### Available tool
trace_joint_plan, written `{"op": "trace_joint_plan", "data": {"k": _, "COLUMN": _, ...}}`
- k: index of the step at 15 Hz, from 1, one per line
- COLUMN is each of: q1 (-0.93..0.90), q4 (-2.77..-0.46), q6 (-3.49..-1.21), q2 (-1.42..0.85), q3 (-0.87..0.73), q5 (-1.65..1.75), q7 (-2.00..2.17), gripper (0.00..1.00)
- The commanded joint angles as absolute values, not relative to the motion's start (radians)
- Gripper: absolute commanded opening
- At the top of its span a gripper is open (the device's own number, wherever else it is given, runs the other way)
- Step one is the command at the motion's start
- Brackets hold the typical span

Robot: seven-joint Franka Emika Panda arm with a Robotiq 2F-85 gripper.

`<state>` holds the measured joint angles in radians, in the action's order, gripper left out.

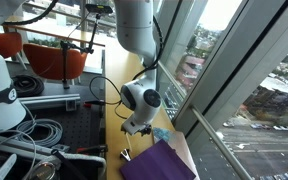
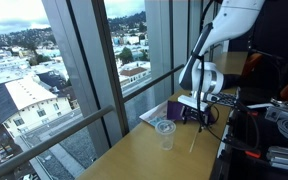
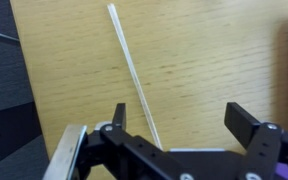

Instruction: Pick up the straw and put it in the cup

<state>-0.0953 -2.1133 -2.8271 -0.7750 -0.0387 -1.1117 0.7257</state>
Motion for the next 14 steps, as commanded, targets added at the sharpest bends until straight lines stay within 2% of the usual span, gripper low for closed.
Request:
{"op": "trace_joint_plan", "data": {"k": 1, "q1": -0.114, "q4": -2.05, "q6": -2.802, "q2": -0.844, "q3": -0.067, "q5": -1.053, "q7": 0.796, "gripper": 1.0}}
{"op": "trace_joint_plan", "data": {"k": 6, "q1": -0.124, "q4": -2.037, "q6": -2.821, "q2": -0.884, "q3": -0.05, "q5": -1.052, "q7": 0.799, "gripper": 1.0}}
{"op": "trace_joint_plan", "data": {"k": 7, "q1": -0.131, "q4": -2.038, "q6": -2.828, "q2": -0.882, "q3": -0.046, "q5": -1.056, "q7": 0.797, "gripper": 0.75}}
{"op": "trace_joint_plan", "data": {"k": 8, "q1": -0.135, "q4": -2.04, "q6": -2.834, "q2": -0.879, "q3": -0.042, "q5": -1.06, "q7": 0.791, "gripper": 0.74}}
{"op": "trace_joint_plan", "data": {"k": 14, "q1": -0.156, "q4": -2.041, "q6": -2.845, "q2": -0.868, "q3": -0.041, "q5": -1.057, "q7": 0.789, "gripper": 0.28}}
